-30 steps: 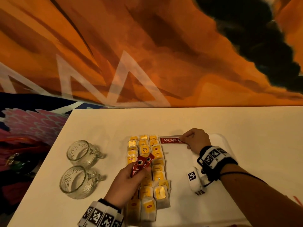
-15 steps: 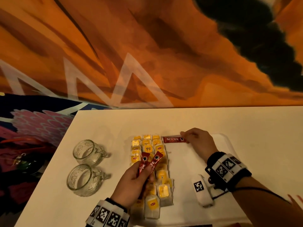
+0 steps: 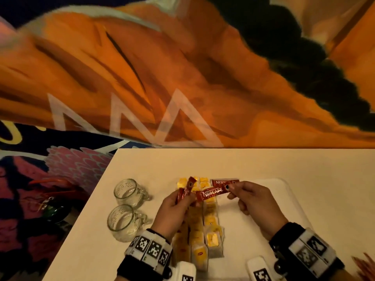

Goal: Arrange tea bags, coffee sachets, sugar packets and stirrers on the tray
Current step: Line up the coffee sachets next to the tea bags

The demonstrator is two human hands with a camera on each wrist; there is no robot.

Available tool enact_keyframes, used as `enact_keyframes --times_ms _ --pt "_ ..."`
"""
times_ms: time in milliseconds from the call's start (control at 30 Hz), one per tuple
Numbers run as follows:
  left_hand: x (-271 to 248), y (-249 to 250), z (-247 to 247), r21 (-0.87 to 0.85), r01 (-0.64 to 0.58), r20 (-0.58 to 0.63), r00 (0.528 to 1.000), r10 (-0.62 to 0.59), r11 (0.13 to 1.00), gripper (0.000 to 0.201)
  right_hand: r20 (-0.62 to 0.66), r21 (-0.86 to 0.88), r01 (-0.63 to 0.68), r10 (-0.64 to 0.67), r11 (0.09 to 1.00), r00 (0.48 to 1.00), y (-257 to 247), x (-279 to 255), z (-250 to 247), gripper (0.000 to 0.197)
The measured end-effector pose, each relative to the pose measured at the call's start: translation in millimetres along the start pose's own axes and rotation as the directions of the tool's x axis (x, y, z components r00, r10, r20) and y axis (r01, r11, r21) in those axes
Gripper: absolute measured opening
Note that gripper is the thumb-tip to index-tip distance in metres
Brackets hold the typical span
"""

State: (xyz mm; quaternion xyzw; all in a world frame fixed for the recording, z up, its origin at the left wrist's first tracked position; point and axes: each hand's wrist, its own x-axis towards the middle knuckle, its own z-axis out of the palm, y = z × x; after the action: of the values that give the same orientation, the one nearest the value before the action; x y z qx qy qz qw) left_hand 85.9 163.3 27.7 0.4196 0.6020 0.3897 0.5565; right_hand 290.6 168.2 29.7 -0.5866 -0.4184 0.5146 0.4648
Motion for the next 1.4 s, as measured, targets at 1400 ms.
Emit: enact_keyframes --times_ms 1400 --pt "11.6 -29.6 -0.5 0.076 -0.016 0.040 0.999 0.013 0.997 0.028 -0.187 -0.330 -0.279 0.228 0.902 0.956 62.2 104.0 -37.3 0.020"
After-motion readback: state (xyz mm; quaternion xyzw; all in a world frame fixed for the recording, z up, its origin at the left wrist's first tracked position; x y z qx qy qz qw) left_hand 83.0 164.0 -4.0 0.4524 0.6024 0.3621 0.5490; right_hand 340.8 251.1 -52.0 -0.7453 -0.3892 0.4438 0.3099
